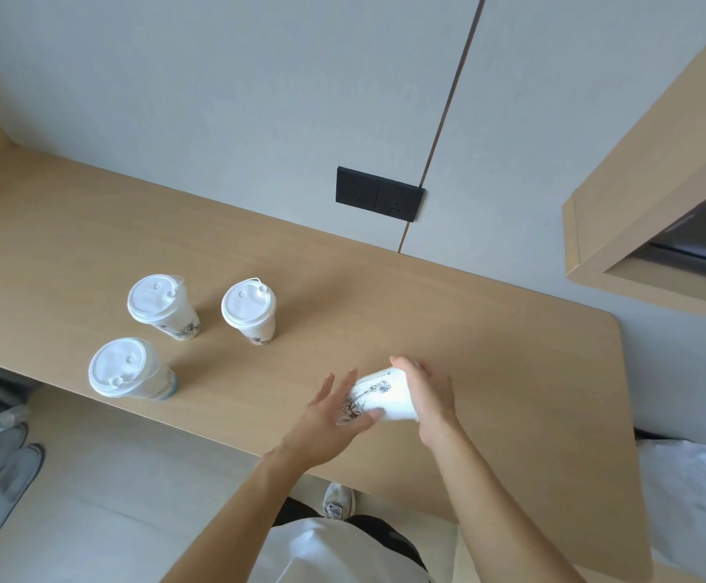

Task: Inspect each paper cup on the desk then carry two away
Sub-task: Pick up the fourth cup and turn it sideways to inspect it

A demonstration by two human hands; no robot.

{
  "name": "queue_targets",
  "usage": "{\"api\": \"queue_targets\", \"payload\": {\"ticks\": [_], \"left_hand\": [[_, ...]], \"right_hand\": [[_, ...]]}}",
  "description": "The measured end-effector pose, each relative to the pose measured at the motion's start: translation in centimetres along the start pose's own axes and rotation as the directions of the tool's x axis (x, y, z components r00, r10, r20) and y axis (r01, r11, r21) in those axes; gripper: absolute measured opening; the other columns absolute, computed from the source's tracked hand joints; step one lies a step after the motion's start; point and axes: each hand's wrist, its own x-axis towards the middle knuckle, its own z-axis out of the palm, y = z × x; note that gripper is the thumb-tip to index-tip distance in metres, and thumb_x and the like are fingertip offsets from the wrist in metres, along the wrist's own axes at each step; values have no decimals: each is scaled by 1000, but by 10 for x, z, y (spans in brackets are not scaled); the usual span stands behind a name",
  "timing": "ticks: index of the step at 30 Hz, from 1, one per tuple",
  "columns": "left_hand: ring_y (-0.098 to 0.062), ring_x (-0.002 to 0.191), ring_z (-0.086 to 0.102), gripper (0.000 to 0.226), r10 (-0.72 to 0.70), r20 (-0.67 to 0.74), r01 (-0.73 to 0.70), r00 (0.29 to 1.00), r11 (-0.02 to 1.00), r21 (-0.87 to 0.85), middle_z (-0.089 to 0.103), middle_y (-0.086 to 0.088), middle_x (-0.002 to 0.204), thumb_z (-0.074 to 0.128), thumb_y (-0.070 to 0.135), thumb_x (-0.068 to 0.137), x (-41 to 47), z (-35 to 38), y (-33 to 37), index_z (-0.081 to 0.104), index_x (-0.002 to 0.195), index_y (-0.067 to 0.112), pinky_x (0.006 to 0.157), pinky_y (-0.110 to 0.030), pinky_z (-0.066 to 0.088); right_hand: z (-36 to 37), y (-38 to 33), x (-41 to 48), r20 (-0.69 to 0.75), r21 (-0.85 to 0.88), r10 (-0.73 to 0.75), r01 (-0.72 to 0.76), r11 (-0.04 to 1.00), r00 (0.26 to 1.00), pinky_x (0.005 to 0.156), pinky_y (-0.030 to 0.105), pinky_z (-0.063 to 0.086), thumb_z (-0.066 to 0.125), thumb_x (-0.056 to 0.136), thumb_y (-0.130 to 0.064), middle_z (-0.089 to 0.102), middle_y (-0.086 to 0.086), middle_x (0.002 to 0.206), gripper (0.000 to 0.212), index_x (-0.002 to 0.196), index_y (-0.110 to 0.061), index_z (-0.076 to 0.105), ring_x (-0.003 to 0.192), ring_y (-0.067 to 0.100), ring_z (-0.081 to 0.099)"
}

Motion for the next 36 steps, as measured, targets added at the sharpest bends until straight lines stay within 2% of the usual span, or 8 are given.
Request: {"api": "queue_targets", "payload": {"ticks": [3, 6, 9, 15, 20, 26, 29, 36], "left_hand": [[-22, 126, 58, 53, -23, -50, 12, 999, 976, -218, 60, 4, 137, 49, 61, 100, -16, -22, 15, 39, 151, 52, 105, -33, 49], [-20, 88, 68, 37, -61, -110, 14, 992, 921, -390, 69, 0, 113, 43, 44, 108, -30, -45, 29, 62, 137, 32, 74, -37, 60], [-22, 67, 68, 30, -69, -132, -1, 989, 884, -467, 73, -15, 89, 50, 39, 107, -44, -68, 36, 76, 109, 23, 62, -38, 56], [-25, 70, 69, 22, -10, -137, -62, 991, 858, -510, 76, -20, 97, 58, 30, 104, -63, -109, 35, 78, 108, 22, 66, -29, 61], [-42, 100, 71, 29, -11, -65, -25, 998, 844, -535, 76, -15, 114, 66, 28, 100, -72, -141, 15, 73, 126, 20, 80, -34, 64], [-33, 69, 74, 25, -23, -72, -12, 997, 889, -458, 79, -3, 103, 67, 35, 98, -81, -166, 1, 78, 109, 15, 68, -35, 64], [-35, 74, 76, 29, 8, -14, -14, 1000, 865, -502, 77, -7, 114, 71, 29, 95, -83, -176, -8, 73, 120, 15, 71, -33, 63], [-38, 81, 78, 30, 14, 8, -8, 1000, 857, -516, 79, -5, 111, 71, 34, 94, -84, -184, -18, 74, 118, 16, 71, -32, 63]], "right_hand": [[-12, 0, -9, 117, 194, 90, -111, 975, 989, 73, 39, 50, 81, 61, -44, 73, 10, 86, 43, 92, -15, 77, 77, 28, 70], [-12, -2, -24, 222, 276, 102, -163, 947, 970, 77, 41, 50, 81, 72, -43, 73, 14, 92, 39, 97, -15, 74, 85, 32, 72], [-5, -6, -43, 265, 337, 72, -162, 928, 962, 81, 41, 49, 79, 75, -46, 74, 12, 95, 37, 98, -18, 73, 91, 31, 73], [23, -17, -79, 244, 358, 3, -93, 929, 970, 83, 40, 44, 79, 69, -52, 72, 8, 97, 43, 99, -22, 74, 91, 27, 71], [44, -17, -100, 234, 376, -74, -21, 926, 969, 63, 30, 45, 74, 71, -47, 67, 1, 88, 34, 96, -24, 73, 80, 19, 67], [68, -13, -114, 217, 382, -85, -4, 924, 973, 71, 34, 45, 76, 72, -48, 67, -1, 92, 26, 88, -29, 75, 90, 21, 66], [76, -11, -121, 198, 392, -89, 4, 920, 976, 74, 35, 43, 77, 70, -49, 65, -3, 91, 25, 86, -30, 74, 91, 20, 64], [90, -9, -132, 142, 403, -72, 9, 915, 987, 87, 42, 43, 81, 61, -59, 67, -6, 103, 48, 100, -32, 74, 105, 22, 64]]}}
